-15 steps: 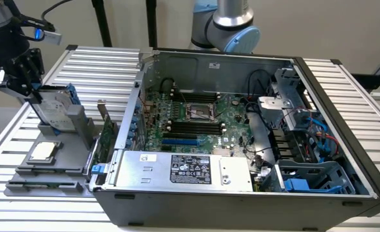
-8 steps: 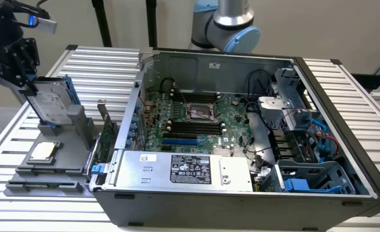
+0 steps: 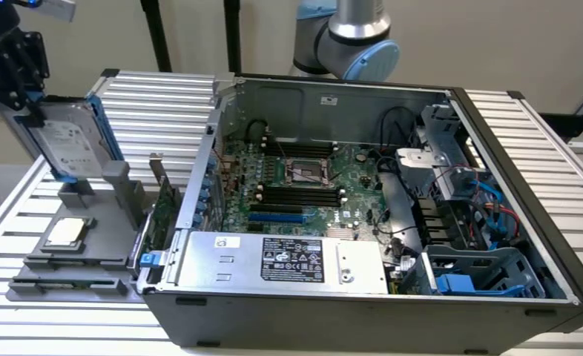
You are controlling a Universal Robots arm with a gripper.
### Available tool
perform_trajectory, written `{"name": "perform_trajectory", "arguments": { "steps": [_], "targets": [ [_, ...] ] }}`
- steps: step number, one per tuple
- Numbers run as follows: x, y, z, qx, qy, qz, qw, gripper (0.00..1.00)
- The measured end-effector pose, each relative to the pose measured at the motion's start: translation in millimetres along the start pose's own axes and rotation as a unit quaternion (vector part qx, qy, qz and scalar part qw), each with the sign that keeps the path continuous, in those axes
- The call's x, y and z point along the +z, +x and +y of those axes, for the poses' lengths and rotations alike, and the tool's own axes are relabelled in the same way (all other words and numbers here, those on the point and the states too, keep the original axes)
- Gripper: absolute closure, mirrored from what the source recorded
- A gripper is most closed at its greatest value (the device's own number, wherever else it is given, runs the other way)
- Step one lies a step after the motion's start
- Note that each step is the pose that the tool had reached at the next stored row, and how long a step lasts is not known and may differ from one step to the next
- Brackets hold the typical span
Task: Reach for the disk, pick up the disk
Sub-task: 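Pick up the disk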
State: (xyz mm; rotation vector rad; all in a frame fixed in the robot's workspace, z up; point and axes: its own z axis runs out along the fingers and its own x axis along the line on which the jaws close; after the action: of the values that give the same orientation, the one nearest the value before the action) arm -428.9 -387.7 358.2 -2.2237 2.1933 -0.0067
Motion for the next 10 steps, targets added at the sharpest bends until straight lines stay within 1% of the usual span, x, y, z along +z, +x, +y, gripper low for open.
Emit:
{"name": "perform_trajectory", "arguments": {
  "steps": [7, 10],
  "targets": [
    [-31.4, 0.2, -4.8, 0.0, -0.0001, 0.0, 1.0, 0.67],
    [-44.9, 0.5, -10.2, 0.0, 0.0, 0.0, 1.0, 0.67]
  ]
}}
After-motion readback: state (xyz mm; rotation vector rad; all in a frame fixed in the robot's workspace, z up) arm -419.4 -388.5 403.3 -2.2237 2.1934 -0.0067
